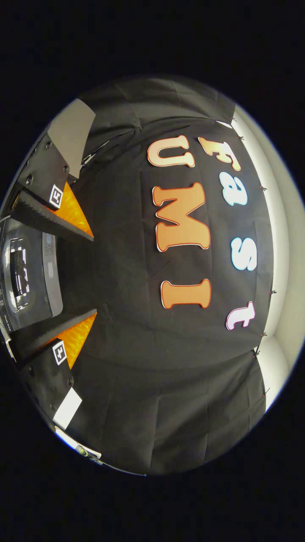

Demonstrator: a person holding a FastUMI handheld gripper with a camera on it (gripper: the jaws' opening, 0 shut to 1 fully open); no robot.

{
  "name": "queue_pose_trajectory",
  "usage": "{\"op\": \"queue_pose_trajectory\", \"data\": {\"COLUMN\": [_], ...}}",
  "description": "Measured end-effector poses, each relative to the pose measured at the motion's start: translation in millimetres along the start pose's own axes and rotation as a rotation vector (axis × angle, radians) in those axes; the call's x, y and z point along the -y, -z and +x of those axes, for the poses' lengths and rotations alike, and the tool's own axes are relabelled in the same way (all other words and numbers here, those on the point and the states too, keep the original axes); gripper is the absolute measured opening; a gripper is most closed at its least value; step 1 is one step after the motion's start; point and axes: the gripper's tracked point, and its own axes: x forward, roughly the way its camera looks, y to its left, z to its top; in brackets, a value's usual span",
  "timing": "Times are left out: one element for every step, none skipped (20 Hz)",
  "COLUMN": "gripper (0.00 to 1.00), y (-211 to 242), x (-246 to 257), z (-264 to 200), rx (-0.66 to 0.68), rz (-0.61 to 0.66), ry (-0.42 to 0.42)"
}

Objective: Put the clothes into the washing machine and then close the washing machine lid.

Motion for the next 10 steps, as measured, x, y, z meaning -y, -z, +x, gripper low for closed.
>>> {"op": "queue_pose_trajectory", "data": {"gripper": [0.98, 0.97, 0.98, 0.98, 0.97, 0.97, 0.97, 0.98, 0.98, 0.98], "y": [-2, -4, -6, -8, -11, -14, -18, -19, -18, -19], "x": [2, 2, 3, 3, 4, 6, 8, 9, 11, 12], "z": [0, 2, 3, 3, 4, 3, 3, 2, 0, -2], "rx": [0.001, -0.003, -0.012, -0.015, -0.014, -0.009, 0.001, 0.005, 0.008, 0.013], "rz": [0.002, 0.003, -0.001, -0.004, -0.006, -0.003, 0.003, 0.009, 0.013, 0.016], "ry": [-0.002, -0.003, -0.01, -0.019, -0.026, -0.028, -0.031, -0.03, -0.027, -0.023]}}
